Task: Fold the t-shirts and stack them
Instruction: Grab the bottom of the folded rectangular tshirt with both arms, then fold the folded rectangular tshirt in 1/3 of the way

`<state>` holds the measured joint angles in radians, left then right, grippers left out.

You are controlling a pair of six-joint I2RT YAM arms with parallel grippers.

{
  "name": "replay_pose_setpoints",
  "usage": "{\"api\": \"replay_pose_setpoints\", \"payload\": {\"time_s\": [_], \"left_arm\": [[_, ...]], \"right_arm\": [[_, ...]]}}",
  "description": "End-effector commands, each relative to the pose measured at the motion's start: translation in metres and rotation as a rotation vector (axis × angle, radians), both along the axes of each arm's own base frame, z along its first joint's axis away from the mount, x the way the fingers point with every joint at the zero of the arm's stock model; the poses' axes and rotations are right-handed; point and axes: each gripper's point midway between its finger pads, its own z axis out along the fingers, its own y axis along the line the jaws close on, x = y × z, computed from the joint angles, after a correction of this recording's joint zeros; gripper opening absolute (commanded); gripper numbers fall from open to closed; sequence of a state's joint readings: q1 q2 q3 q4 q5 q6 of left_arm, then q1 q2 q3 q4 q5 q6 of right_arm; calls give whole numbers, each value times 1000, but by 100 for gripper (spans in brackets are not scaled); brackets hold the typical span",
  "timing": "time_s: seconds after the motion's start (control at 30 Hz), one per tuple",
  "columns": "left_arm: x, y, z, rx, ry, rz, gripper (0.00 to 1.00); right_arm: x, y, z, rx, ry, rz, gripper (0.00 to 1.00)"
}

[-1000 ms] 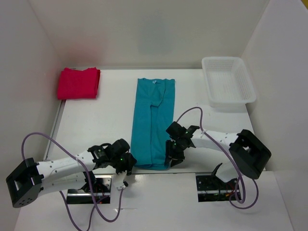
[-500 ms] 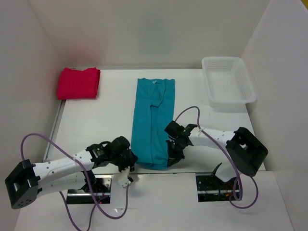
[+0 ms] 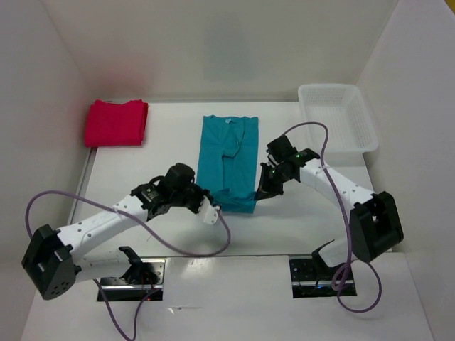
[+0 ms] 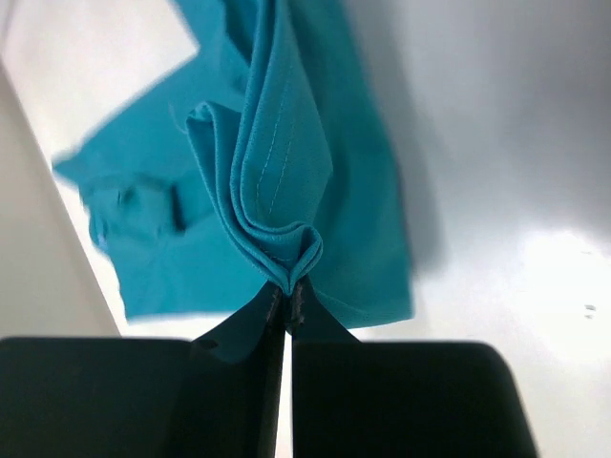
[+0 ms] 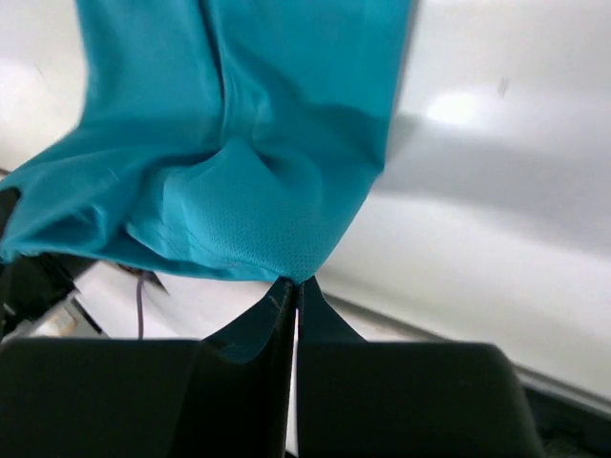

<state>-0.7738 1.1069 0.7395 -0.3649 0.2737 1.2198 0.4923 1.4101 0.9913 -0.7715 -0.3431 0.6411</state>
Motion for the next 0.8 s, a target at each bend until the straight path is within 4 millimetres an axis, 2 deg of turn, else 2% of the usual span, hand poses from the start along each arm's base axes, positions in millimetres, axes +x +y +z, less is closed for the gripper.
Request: {"api": "replay_pose_setpoints", "payload": {"time_s": [0.0, 0.03, 0.1, 0.13, 0.17, 0.2, 0.27, 0.3, 0.33, 0.37, 0.4, 0.43, 0.5, 0.57, 0.6, 0.63, 0.7, 0.73, 0.77], "left_arm": [[49, 0, 21, -104, 23, 180, 0], [59, 2, 23, -114, 25, 209, 0], [84, 8, 29, -131, 13, 258, 0], [91, 9, 31, -136, 6, 270, 0], [100, 8, 31, -138, 3, 280, 0], [104, 10, 30, -136, 6, 290, 0], [118, 9, 26, -135, 6, 305, 0], [123, 11, 25, -132, 9, 316, 0], [130, 11, 29, -137, 2, 325, 0], [134, 9, 22, -132, 8, 326, 0], [138, 10, 22, -132, 7, 335, 0], [146, 11, 24, -142, -5, 345, 0], [155, 11, 14, -143, 3, 360, 0], [168, 9, 12, -160, -3, 378, 0], [171, 14, 7, -158, 14, 399, 0], [173, 13, 1, -154, 18, 399, 0], [182, 20, -1, -160, 19, 418, 0], [184, 18, -7, -156, 24, 419, 0], [189, 18, -5, -169, 21, 416, 0]], "right_arm": [[37, -6, 7, -15, -78, 19, 0], [54, -3, 15, 2, -116, 4, 0], [77, -9, 10, -11, -126, -26, 0], [91, -8, 19, -3, -156, -28, 0], [102, -8, 13, -8, -157, -29, 0], [119, -10, 22, 4, -193, -50, 0], [132, -9, 24, 7, -207, -38, 0], [141, -11, 16, 8, -185, -50, 0], [155, -12, 23, 12, -216, -49, 0], [157, -10, 22, 14, -212, -32, 0], [168, -10, 20, 21, -208, -39, 0], [173, -9, 19, 37, -205, -26, 0], [181, -6, 10, 32, -175, -12, 0], [187, -4, 3, 25, -164, -3, 0], [195, -2, 6, 28, -184, 5, 0], [201, -6, -3, 22, -167, -7, 0], [209, -9, -3, 19, -161, -16, 0], [211, -12, -10, 12, -139, -25, 0], [213, -12, -7, 15, -148, -25, 0]]}}
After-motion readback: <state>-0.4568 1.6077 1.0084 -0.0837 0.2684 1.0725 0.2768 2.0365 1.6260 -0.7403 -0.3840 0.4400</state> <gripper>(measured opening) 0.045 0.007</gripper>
